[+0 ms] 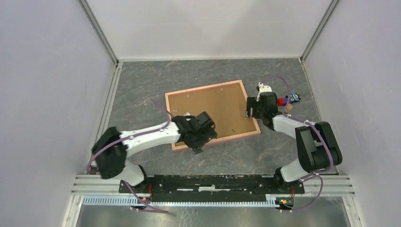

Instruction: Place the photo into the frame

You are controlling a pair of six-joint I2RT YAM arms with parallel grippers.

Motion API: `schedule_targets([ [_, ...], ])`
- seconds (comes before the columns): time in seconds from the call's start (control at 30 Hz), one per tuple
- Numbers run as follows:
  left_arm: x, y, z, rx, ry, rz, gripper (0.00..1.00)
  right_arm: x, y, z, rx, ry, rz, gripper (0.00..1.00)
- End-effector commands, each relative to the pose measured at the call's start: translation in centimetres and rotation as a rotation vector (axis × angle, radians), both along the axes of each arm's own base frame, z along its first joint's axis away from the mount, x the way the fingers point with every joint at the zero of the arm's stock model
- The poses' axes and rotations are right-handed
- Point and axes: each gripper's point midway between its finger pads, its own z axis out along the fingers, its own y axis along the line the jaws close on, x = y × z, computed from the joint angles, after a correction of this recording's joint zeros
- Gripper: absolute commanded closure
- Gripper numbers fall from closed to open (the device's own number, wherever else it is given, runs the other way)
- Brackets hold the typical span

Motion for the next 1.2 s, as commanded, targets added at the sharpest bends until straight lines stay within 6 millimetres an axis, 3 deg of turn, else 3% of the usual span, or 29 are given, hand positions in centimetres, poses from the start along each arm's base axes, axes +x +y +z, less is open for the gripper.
schedule_targets([
  [0.0, 3.2, -6.5, -1.4, -0.153, 0.075, 0.279, 0.1, 0.5, -0.4, 1.4, 0.013, -0.06, -0.019, 0.18],
  [0.1, 4.1, -7.5, -3.1, -0.13, 0.074, 0.333, 0.12, 0.4, -0.6, 1.2, 0.012, -0.057, -0.024, 0.18],
  [0.27, 5.3, -6.6, -4.7, -0.047, 0.067, 0.428, 0.19, 0.4, -0.8, 1.2, 0.017, -0.058, -0.029, 0.18],
  [0.47, 4.9, -5.4, -6.4, 0.072, 0.165, 0.453, 0.38, 0.4, -0.8, 1.3, 0.026, -0.061, -0.028, 0.19],
  [0.8, 3.5, -2.8, -8.9, 0.184, 0.202, 0.438, 0.47, 0.3, -1.4, 1.6, 0.023, -0.072, -0.043, 0.19],
  [0.97, 2.8, -0.8, -10.0, 0.264, 0.198, 0.403, 0.63, 0.2, -1.6, 1.5, 0.022, -0.071, -0.049, 0.19],
  [1.17, 2.8, 4.6, -8.9, 0.53, 0.084, 0.18, 0.77, 0.1, -2.2, 1.9, 0.015, -0.088, -0.064, 0.18],
])
